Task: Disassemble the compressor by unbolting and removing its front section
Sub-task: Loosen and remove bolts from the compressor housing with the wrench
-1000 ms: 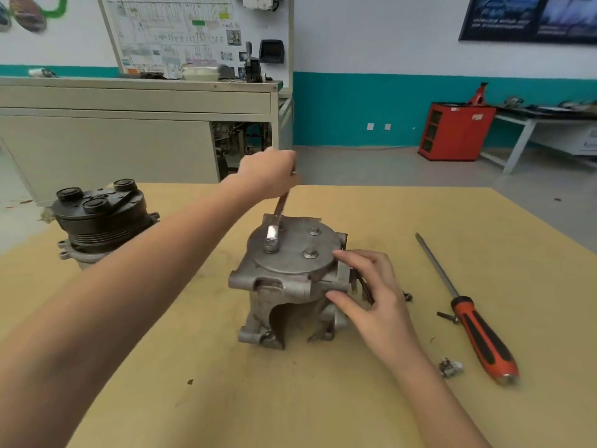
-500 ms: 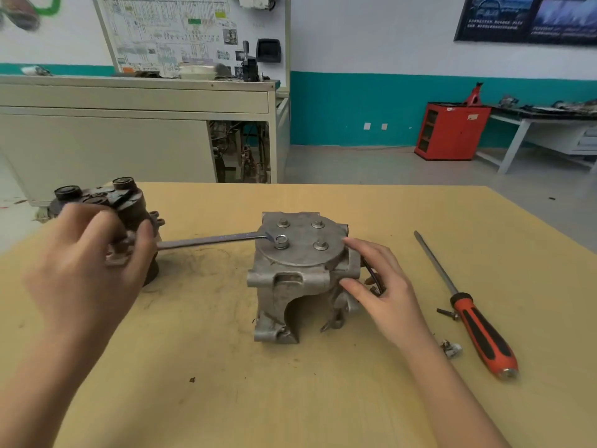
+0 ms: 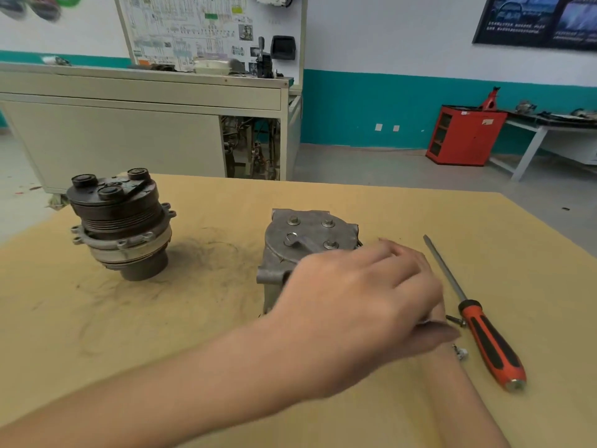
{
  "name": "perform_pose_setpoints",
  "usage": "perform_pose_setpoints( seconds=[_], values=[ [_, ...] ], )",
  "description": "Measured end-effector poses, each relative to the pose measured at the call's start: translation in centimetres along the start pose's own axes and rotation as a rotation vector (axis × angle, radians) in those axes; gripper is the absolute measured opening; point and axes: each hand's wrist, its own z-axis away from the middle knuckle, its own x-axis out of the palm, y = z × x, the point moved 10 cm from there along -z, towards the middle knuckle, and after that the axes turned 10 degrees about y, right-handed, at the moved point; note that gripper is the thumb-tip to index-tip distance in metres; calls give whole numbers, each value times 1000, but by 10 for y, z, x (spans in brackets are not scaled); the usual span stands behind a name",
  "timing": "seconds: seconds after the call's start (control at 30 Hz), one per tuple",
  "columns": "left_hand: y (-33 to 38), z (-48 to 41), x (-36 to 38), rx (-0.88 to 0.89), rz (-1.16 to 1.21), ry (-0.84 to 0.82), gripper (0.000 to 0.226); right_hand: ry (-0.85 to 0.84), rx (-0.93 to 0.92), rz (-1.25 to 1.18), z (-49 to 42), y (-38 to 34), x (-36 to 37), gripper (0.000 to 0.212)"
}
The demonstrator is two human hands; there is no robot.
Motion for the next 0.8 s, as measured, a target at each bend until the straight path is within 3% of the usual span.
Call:
perform_pose_setpoints(
  seconds=[0.13, 0.4, 0.63, 0.8],
  values=[
    [-32, -47, 75, -116, 10, -365, 29, 172, 151, -37, 0, 19, -19, 24],
    [-183, -75, 138, -603, 8, -412, 24, 254, 86, -51, -2, 9, -29, 30],
    [-293, 10, 75, -964, -92, -181, 26, 214, 91, -35, 1, 8, -24, 25],
    [-305, 92, 7, -1218, 71, 356, 26, 171, 62, -22, 4, 0, -17, 24]
  ],
)
